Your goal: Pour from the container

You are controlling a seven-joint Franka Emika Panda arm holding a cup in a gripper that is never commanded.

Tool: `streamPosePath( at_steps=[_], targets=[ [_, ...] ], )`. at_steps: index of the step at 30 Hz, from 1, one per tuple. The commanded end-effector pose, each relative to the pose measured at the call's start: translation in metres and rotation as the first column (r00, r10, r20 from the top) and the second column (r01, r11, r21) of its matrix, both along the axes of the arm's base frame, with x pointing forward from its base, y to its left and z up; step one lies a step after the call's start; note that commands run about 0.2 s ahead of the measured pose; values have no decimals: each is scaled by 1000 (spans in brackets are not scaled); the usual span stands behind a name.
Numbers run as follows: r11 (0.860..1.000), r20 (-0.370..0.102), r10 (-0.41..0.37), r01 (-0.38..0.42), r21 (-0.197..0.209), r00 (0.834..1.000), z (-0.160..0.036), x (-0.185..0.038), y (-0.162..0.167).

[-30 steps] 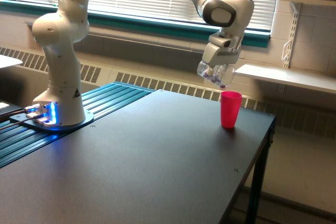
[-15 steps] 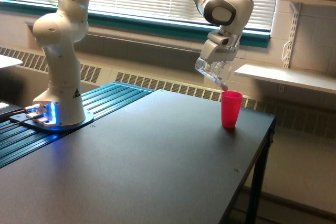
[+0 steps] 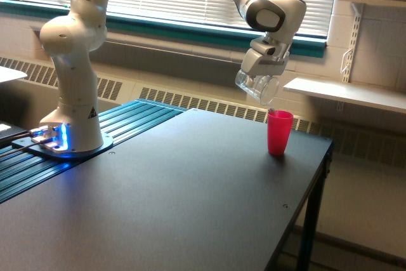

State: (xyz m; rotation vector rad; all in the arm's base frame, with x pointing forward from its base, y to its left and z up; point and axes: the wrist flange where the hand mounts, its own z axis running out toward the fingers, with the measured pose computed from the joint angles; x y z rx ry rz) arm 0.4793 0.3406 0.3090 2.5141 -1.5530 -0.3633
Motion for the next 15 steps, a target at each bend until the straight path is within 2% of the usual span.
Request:
streamPosePath(
  at_steps=[1, 13, 15],
  targets=[
    [1000, 0, -30, 30, -9, 1000, 0, 4, -4],
    [999, 14, -50, 50, 1, 999, 5, 9, -7],
    [999, 21, -52, 52, -10, 998, 6, 9, -9]
  ],
)
